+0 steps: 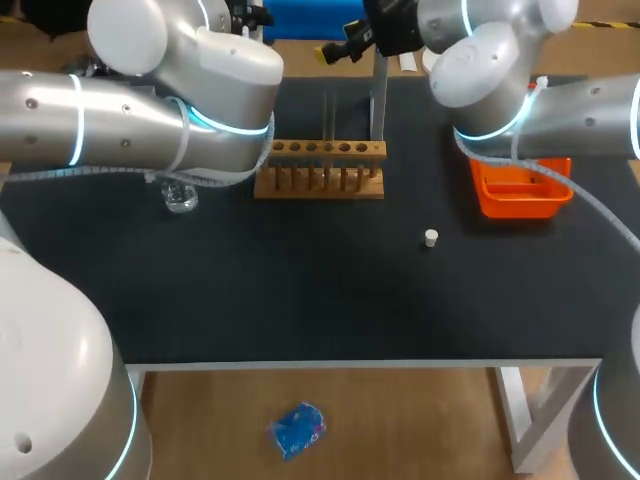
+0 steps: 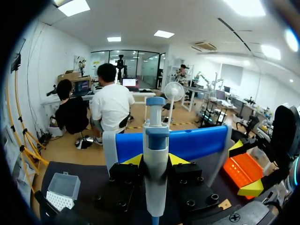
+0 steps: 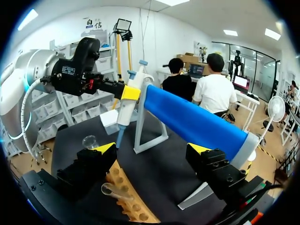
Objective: Invert the test tube, pick up the pipette, mount the tip to pipette, aspirate from beaker and dispense into the tube, eject the tip, return the pipette, and cap with the stopper.
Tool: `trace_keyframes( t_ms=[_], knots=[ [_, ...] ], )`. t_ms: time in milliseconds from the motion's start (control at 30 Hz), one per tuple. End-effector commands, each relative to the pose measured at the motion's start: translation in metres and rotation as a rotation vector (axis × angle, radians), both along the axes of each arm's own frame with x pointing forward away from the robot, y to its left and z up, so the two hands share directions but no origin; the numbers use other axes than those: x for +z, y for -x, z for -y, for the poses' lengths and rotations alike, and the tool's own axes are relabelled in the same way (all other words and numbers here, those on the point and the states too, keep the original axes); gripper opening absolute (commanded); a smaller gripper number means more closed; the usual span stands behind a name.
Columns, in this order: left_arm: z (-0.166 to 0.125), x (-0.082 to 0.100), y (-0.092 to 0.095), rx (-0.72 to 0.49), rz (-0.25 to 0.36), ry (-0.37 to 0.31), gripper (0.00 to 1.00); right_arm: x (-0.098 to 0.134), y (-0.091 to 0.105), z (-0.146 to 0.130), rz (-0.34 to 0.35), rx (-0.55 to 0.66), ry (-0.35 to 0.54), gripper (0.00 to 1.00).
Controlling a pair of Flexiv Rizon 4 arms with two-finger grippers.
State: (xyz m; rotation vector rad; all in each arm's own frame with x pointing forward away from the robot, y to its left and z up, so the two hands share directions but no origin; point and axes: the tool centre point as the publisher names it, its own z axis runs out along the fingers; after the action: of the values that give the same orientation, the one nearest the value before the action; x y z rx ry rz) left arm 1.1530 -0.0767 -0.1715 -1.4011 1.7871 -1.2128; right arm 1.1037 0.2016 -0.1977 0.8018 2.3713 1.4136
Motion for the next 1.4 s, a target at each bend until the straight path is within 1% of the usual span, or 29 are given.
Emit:
trace_keyframes(
  t_ms=[33, 333, 533, 800, 1033, 1400],
  knots=[
    [0.003, -0.001, -0.005, 0.012, -0.015, -0.015, 0.00, 0.000, -0.004, -0.003, 0.009, 0.002, -0.009, 1.00],
    [0.003, -0.005, -0.012, 0.040, -0.019, -0.053, 0.00, 0.000, -0.004, -0.003, 0.009, 0.002, -0.009, 1.00],
    [0.001, -0.005, -0.019, 0.069, -0.036, -0.083, 0.00, 0.000, -0.004, -0.003, 0.009, 0.002, -0.009, 1.00],
    [-0.001, -0.004, -0.026, 0.097, -0.036, -0.078, 0.00, 0.000, -0.004, -0.003, 0.009, 0.002, -0.009, 1.00],
    [-0.002, -0.005, -0.029, 0.115, -0.047, -0.088, 0.00, 0.000, -0.004, -0.003, 0.009, 0.002, -0.009, 1.00],
    [-0.002, -0.013, -0.033, 0.124, -0.070, -0.109, 0.00, 0.000, -0.004, -0.003, 0.009, 0.002, -0.009, 1.00]
  ],
)
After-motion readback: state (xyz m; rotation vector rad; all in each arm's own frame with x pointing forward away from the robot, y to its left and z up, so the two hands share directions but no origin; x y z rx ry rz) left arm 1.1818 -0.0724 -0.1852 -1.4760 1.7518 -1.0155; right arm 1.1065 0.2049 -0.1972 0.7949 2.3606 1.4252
